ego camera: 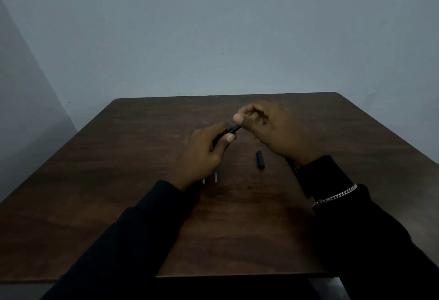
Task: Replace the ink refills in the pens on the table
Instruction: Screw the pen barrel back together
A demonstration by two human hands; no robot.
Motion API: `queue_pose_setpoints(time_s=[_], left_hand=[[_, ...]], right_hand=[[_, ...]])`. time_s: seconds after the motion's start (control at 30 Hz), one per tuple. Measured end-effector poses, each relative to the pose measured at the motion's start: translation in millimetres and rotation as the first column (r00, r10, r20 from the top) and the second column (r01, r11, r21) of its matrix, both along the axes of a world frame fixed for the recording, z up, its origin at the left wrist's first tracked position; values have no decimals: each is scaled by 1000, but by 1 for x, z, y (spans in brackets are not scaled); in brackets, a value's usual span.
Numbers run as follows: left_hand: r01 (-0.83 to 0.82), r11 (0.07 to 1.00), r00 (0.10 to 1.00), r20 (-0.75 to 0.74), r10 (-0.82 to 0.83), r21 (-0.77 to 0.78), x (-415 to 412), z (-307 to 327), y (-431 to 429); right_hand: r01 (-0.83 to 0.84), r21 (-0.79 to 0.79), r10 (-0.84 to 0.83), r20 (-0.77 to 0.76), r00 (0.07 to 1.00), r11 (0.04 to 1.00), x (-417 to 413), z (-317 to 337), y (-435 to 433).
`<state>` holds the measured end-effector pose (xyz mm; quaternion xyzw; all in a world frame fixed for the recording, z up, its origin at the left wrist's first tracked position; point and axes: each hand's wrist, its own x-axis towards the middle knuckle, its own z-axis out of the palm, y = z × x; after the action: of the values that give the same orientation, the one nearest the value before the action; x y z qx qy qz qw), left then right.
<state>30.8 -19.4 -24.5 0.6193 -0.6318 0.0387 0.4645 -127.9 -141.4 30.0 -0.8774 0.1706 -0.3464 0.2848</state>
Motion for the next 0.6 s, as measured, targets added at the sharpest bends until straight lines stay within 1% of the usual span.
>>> queue_pose_setpoints(time_s=[0.03, 0.1, 0.23, 0.33, 0.4, 0.53, 0.6], left_hand=[[0, 1000, 1000, 4, 0, 0, 0, 0, 0], [-9, 1000, 1000, 18, 9, 20, -2, 1, 0], [-12, 1000, 999, 32, 11, 15, -2, 0, 0], [-7, 1000, 1000, 27, 7, 17, -2, 0, 1], [3, 1000, 1000, 26, -3, 20, -4, 0, 0], [7, 1000, 1000, 11, -7, 27, -5, 1, 0], [-6, 1000, 1000, -7, 6, 9, -3, 1, 0]], right_hand=[[-23, 36, 23, 9, 1000, 999, 0, 0, -1], [-58, 35, 58, -15, 998, 998, -1, 1, -2], [-53, -30, 52, -44, 998, 998, 0, -1, -2], [-24, -146, 15, -66, 998, 989, 1, -3, 2], [-14, -168, 7, -45, 999, 986, 2, -3, 5], [-8, -65, 9, 15, 1000, 998, 1, -3, 1], [-52, 16, 51, 41, 998, 999, -1, -1, -3]])
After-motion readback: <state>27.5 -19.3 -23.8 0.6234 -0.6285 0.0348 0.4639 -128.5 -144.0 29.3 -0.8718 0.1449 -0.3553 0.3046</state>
